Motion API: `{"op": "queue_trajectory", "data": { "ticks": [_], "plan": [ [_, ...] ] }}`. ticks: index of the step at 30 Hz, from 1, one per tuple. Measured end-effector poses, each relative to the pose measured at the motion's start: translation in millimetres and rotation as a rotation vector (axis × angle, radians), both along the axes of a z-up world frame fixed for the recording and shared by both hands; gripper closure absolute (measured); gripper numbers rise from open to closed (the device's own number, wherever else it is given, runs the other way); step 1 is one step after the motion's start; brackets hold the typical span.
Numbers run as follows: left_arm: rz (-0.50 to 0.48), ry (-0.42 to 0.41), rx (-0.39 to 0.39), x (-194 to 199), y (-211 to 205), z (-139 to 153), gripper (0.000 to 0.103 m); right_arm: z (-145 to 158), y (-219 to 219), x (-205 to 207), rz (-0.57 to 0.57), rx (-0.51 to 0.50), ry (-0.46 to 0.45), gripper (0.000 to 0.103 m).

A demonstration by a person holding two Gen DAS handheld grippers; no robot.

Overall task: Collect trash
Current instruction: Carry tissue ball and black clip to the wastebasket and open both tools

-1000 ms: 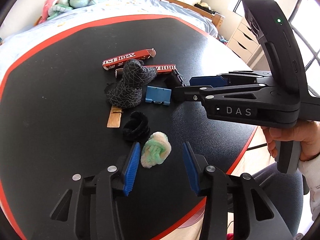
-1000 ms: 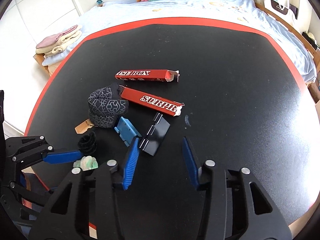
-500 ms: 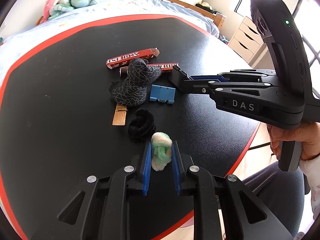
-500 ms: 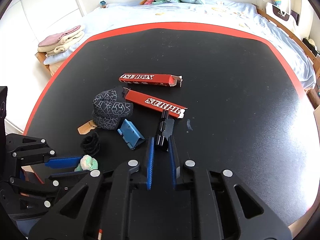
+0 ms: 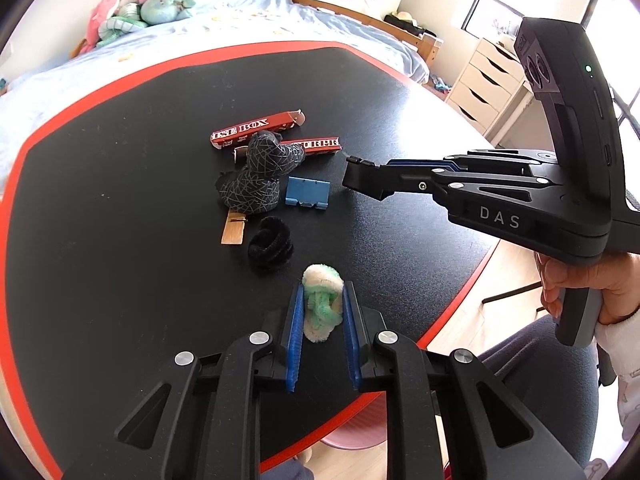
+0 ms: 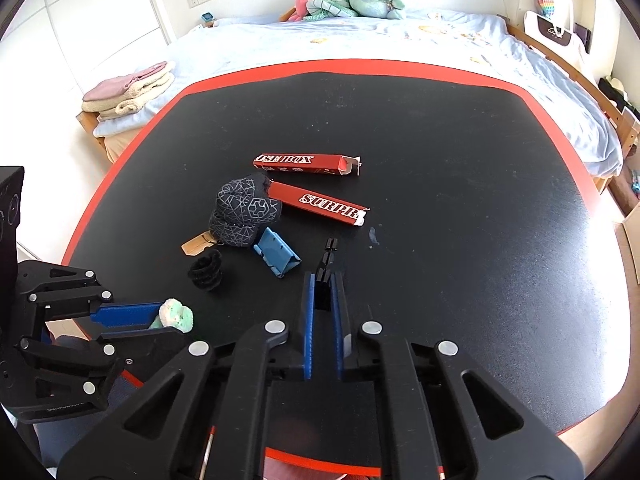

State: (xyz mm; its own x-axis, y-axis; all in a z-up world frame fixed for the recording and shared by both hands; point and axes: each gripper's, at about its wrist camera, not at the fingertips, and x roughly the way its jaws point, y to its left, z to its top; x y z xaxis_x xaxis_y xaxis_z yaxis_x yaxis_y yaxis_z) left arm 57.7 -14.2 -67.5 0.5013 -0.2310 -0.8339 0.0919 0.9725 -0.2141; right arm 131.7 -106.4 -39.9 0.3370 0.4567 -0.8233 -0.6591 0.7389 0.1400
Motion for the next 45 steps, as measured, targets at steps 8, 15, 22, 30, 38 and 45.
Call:
{"op": "queue_trajectory", "data": {
  "ticks": [8, 15, 22, 30, 38, 45],
  "plan": [
    [-0.012, -0.013, -0.004, -8, -3, 10, 0.085, 11, -8, -14, -0.005, 0.018, -0.014, 0.096],
    [-0.027, -0.028, -0.003, -16, -7, 22, 0.085, 27, -23, -36, 0.004, 0.034, -0.034, 0.096],
    [-0.052, -0.042, -0.001, -31, -17, 34, 0.085, 46, -45, -68, 0.016, 0.043, -0.061, 0.096],
    [-0.081, -0.067, 0.001, -54, -28, 47, 0.085, 67, -70, -113, 0.036, 0.055, -0.080, 0.096],
    [-0.107, -0.069, -0.002, -76, -40, 47, 0.085, 68, -93, -152, 0.043, 0.063, -0.057, 0.096],
    [-0.129, -0.052, -0.008, -88, -50, 40, 0.085, 56, -103, -174, 0.044, 0.052, -0.017, 0.096]
  ]
}}
